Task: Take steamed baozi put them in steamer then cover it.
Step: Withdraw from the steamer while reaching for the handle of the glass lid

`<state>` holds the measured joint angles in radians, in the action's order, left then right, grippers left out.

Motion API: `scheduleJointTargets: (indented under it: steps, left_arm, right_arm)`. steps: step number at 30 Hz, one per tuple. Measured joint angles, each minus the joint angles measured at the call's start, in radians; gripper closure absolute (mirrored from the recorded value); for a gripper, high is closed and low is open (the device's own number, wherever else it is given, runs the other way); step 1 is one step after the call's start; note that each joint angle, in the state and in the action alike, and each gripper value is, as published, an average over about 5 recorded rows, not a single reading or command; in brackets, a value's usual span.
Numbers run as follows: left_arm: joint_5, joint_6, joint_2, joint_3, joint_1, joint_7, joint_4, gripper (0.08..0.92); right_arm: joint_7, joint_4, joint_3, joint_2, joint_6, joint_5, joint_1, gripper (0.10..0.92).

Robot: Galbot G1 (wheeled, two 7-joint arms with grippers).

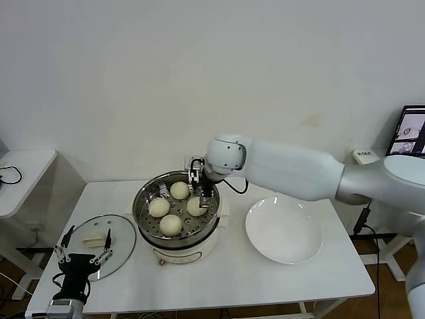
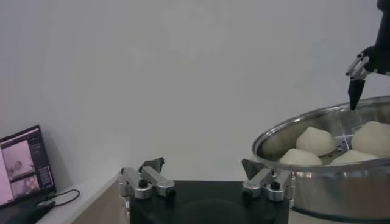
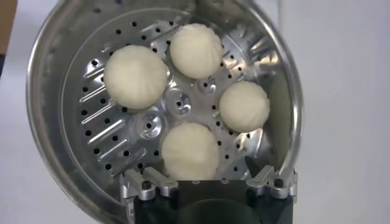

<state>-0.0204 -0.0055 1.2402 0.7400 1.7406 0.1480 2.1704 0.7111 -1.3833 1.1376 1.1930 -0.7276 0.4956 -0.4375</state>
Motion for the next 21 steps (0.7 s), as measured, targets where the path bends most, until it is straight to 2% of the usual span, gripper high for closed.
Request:
scheduleJointTargets:
  steps: [11,21]
  left_arm:
    - [0.012,-0.003,0.007,-0.004,-0.005,0.002,-0.008,0.177]
    - [0.023,-0.013,0.000,-0.002,-0.011,0.006,-0.036,0.177]
  right_arm:
    - [-0.294,-0.210,-0.132,-0.202,0.080,0.144,0.112,0.203]
    - [-0.530,-0.375,-0.475,-0.400,0.316,0.107,0.489,0.203]
